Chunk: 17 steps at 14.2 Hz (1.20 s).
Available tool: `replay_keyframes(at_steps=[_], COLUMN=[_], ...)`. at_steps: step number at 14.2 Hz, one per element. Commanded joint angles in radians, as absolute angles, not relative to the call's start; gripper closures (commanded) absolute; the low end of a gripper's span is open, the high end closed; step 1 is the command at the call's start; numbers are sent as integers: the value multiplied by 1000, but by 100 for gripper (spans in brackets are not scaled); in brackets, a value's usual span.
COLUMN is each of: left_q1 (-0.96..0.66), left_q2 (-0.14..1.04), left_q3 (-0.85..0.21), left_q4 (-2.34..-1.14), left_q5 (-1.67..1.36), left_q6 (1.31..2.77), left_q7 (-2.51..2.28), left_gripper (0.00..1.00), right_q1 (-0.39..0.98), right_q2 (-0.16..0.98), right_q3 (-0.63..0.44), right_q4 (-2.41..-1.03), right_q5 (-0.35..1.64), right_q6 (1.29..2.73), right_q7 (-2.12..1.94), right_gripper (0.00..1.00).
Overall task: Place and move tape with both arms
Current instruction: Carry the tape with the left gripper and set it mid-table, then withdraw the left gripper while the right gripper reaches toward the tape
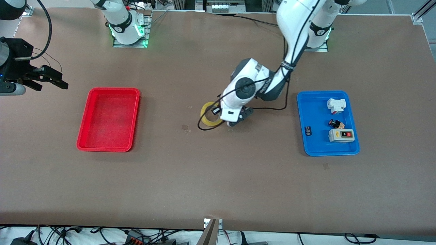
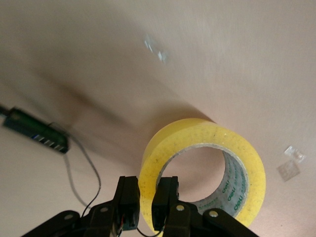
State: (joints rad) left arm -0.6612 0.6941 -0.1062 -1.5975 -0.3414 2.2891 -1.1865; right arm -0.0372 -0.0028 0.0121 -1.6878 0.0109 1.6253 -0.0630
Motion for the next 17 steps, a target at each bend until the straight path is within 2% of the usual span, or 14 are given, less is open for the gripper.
replay_keyframes(at_steps=[1, 2, 4, 9, 14, 17], left_q1=[-670, -669, -654, -531, -310, -171], left_q2=[709, 704, 661, 491, 333, 191], left_q3=[-91, -84, -71, -32, -32, -32], left_q4=[-1566, -1566, -1566, -1577, -1636, -1726], left_q5=[-350, -348, -347, -187, -166, -146], left_q6=[2286, 2283, 2240, 1979, 1731, 1651], left_q7=[-1192, -1195, -1195, -1160, -803, -565], left_gripper=[14, 0, 0, 0, 0, 0], right_q1=[-41, -41, -38, 3, 156, 262], right_q2=[6, 12, 23, 41, 129, 219], right_q3=[20, 20, 21, 23, 23, 25], right_q4=[-1686, -1686, -1686, -1690, -1687, -1684], right_q5=[15, 18, 23, 25, 25, 26], right_q6=[1623, 1624, 1624, 1611, 1627, 1725], right_q7=[-61, -61, -61, -72, -40, -25], right_gripper=[0, 0, 0, 0, 0, 0])
